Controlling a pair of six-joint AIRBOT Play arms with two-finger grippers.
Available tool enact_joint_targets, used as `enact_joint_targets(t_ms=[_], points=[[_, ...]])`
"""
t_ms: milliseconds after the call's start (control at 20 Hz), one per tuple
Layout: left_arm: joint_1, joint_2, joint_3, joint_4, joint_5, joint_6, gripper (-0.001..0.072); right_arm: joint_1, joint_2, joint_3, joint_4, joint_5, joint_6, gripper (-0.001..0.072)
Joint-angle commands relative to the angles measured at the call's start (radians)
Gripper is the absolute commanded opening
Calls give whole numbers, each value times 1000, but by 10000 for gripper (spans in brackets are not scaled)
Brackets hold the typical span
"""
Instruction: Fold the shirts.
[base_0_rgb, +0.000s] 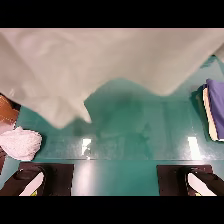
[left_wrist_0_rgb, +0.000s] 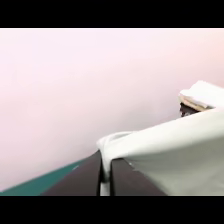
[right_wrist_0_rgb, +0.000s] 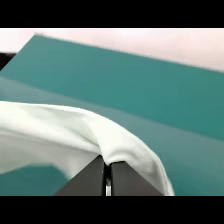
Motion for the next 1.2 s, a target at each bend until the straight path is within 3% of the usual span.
enact_joint_targets(t_ms=[0, 100, 250, 450, 650, 850, 1000, 1100, 1150], points=[[1, 3, 11, 19, -34, -7, 28, -1, 15, 60, -81, 15, 3, 21], [1, -28, -83, 70, -89, -23, 29, 0, -64, 95, -80, 60, 20, 21], [1, -124, -264, 102, -175, -24, 29, -1, -188, -39, -80, 76, 34, 21], [1, -341, -517, 92, -166, -23, 29, 0, -433, -233, -79, 87, 14, 22], [1, -607, -644, 70, 45, -20, 29, 0, -645, -309, -55, -93, -10, 21], [1, -771, -644, 25, 263, -20, 30, 0, -770, -309, 87, -269, -10, 21], [1, -809, -644, 14, 356, -22, 33, 0, -835, -280, 146, -280, -10, 22], [1, -811, -644, 15, 360, -32, 368, 0, -862, -248, 163, -266, -10, 23], [1, -810, -642, 15, 351, -32, 392, 0, -865, -235, 162, -266, -10, 25]])
